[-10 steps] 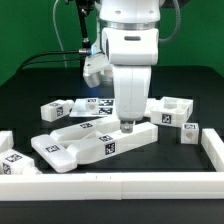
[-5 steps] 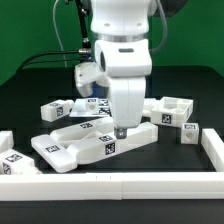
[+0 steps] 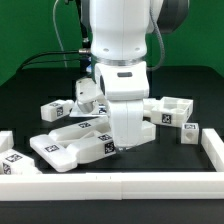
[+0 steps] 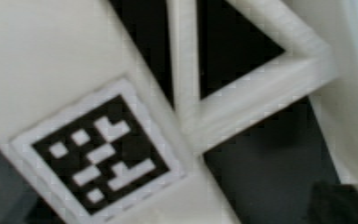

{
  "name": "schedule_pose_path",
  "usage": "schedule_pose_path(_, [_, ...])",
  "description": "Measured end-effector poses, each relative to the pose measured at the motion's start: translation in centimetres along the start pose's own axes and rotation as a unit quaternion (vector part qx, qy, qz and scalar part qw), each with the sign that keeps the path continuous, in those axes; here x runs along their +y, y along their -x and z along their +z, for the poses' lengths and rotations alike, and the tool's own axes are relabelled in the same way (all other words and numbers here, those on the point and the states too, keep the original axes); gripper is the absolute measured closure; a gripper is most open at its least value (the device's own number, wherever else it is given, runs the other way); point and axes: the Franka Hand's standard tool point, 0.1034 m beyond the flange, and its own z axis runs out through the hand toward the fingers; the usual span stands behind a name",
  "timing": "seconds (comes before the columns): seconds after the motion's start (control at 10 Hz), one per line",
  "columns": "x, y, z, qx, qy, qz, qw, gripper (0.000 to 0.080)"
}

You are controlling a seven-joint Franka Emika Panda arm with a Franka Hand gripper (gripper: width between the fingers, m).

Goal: Assemble chair

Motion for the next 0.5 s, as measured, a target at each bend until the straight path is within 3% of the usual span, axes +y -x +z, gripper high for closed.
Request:
schedule_pose_path(0.1, [-0.01, 0.00, 0.01, 0.000, 0.000, 0.000, 1.000, 0.0275])
schedule_pose_path(0.3, [0.05, 0.03, -0.08, 0.000, 0.001, 0.000, 1.000, 0.0514])
schedule_pose_path(0.5, [0.07, 0.04, -0.09, 0.000, 0.001, 0.000, 1.000, 0.0514])
